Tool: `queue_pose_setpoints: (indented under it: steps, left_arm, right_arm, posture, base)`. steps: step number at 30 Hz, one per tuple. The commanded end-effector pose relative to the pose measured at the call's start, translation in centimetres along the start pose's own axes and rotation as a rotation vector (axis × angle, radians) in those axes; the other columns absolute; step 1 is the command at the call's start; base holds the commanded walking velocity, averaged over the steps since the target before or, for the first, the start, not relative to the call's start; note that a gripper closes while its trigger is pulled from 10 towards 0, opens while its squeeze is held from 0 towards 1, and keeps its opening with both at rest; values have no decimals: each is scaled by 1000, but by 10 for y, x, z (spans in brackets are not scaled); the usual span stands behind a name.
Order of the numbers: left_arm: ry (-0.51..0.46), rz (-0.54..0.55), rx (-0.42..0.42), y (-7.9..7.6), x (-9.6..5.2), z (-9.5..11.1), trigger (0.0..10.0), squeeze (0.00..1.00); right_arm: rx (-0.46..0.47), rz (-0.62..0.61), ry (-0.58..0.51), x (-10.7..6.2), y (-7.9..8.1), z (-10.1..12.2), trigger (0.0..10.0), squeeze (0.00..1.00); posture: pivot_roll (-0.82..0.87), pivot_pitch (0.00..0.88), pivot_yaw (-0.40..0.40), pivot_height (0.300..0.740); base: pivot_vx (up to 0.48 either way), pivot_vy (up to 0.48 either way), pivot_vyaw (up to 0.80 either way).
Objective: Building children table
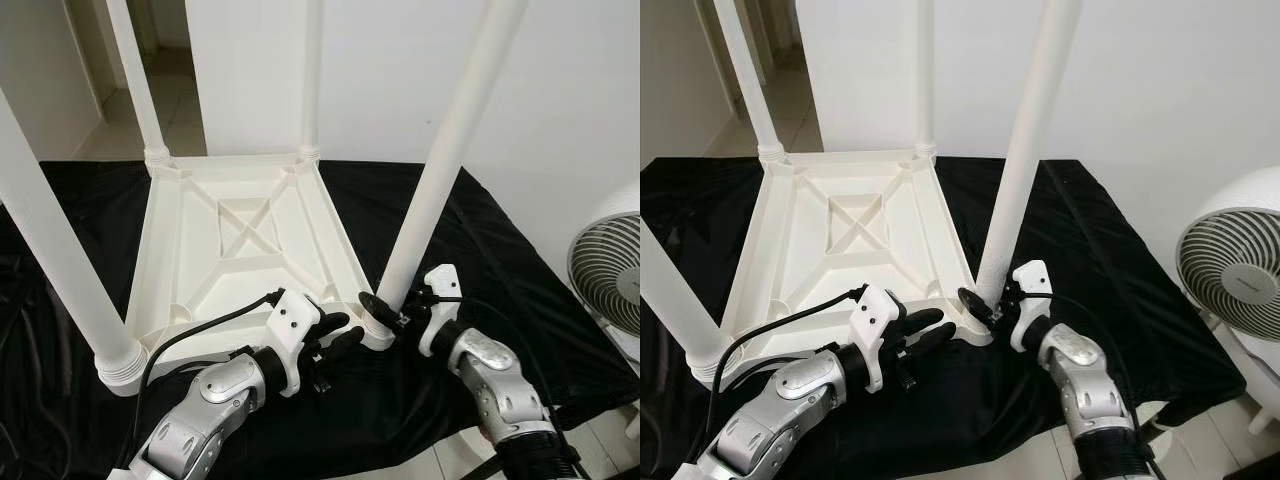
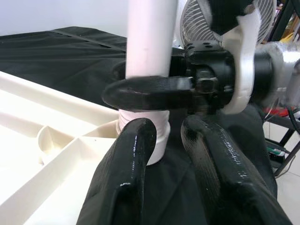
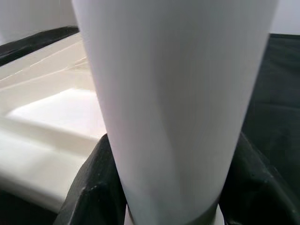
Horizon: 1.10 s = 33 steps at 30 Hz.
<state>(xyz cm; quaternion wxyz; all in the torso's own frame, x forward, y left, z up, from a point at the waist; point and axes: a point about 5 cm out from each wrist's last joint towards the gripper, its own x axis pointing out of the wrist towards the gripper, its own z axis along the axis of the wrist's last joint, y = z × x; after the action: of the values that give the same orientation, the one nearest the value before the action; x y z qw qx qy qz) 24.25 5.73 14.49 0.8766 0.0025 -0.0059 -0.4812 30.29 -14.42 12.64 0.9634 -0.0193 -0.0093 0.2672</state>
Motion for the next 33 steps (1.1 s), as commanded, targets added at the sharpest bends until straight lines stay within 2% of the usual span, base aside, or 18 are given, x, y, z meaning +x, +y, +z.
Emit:
queue_pose_setpoints:
  steps: [1,3,4,6,8,9,11,12,13,20,21,29,30,31,32,33]
  left_arm:
    - [-6,-64,7,-4,0,0,10000,0]
    - [-10,-54,1,-3,-1,1,10000,0]
    - [-10,-54,1,-3,-1,1,10000,0]
    - [-11,-43,2,-2,-1,1,10000,0]
    - [-11,-43,2,-2,-1,1,10000,0]
    - [-11,-39,1,-2,-1,1,10000,0]
    - [-11,-39,1,-2,-1,1,10000,0]
    - [-11,-40,-5,-2,-2,1,10000,0]
    - [-13,-42,-34,-2,-3,0,10000,1000]
    - [-21,-69,-62,-5,-5,1,10000,1000]
    - [-9,-57,-43,-3,-5,0,10000,0]
    - [5,-36,-9,0,-3,0,10000,0]
    - [3,-36,-7,0,-3,0,10000,0]
    - [3,-36,-7,0,-3,0,10000,0]
    - [2,-35,-7,0,-2,0,10000,0]
    - [2,-36,-4,0,-2,0,10000,0]
  right_arm:
    - [19,-82,61,-4,-4,-11,10000,0]
    - [52,-205,51,-1,6,-14,10000,0]
    - [52,-205,51,-1,6,-14,10000,0]
    - [76,-293,38,1,12,-15,10000,0]
    - [76,-293,38,1,12,-15,10000,0]
    - [85,-356,28,2,16,-15,10000,0]
    - [85,-356,28,2,16,-15,10000,0]
    - [108,-421,20,3,19,-15,10000,0]
    - [122,-434,20,5,24,-15,10000,0]
    - [130,-429,13,7,31,-13,10000,0]
    - [134,-436,14,6,30,-13,10000,1000]
    - [162,-430,0,7,33,-9,10000,1000]
    - [160,-353,-20,8,35,-5,10000,635]
    - [160,-353,-20,8,35,-5,10000,635]
    - [159,-253,-42,8,34,1,10000,0]
    - [123,-162,-56,8,29,7,10000,0]
  posture:
    - [-6,0,-28,740]
    - [-3,0,-35,740]
    - [-3,0,-35,740]
    - [0,0,-37,740]
    - [0,0,-37,740]
    - [0,0,-37,740]
    - [0,0,-37,740]
    - [5,0,-39,740]
    - [5,0,-38,740]
    - [3,3,-37,740]
    - [5,9,-39,740]
    - [-2,19,-35,740]
    - [-3,18,-34,740]
    - [-3,18,-34,740]
    - [-7,19,-31,740]
    - [-12,17,-26,740]
  base:
    - [0,0,0]
    - [0,0,0]
    - [0,0,0]
    - [0,0,0]
    - [0,0,0]
    - [0,0,0]
    - [0,0,0]
    - [0,0,0]
    - [0,0,0]
    - [0,0,0]
    - [0,0,0]
    - [0,0,0]
    - [0,0,0]
    - [0,0,0]
    - [0,0,0]
    - [0,0,0]
